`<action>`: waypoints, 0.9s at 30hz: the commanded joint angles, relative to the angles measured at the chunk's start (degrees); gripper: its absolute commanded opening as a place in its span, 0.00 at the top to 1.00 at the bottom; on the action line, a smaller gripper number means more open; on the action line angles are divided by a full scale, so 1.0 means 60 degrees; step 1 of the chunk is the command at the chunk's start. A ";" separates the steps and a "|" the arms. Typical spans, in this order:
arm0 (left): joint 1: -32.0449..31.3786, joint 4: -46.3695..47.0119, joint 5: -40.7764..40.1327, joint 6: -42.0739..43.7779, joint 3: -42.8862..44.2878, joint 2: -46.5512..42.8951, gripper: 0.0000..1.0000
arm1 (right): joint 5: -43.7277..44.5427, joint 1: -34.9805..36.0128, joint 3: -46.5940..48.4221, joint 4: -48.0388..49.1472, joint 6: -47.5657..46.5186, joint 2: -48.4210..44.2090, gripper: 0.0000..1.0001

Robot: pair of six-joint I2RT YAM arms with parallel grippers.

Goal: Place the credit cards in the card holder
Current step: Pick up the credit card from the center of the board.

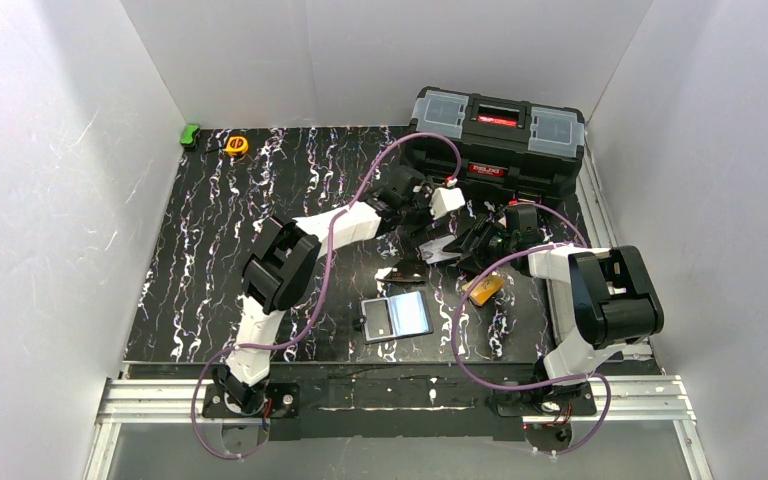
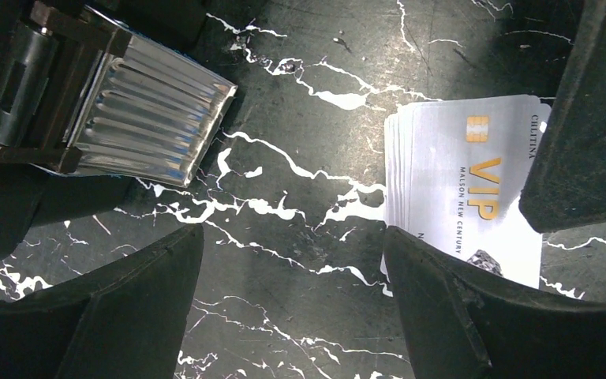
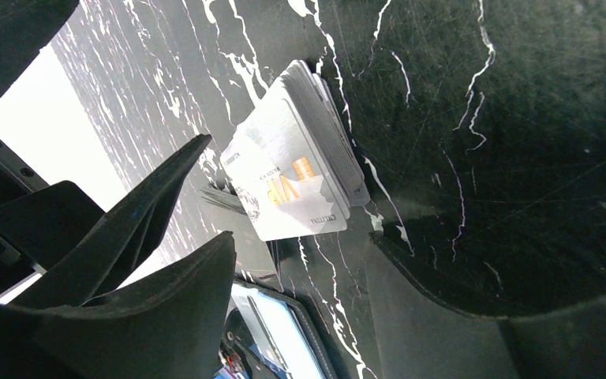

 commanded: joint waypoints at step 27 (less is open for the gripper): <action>-0.0193 0.0098 -0.0043 0.0299 -0.0207 -0.0012 0.16 | -0.0093 0.0041 -0.0125 0.0294 0.0217 0.0259 0.33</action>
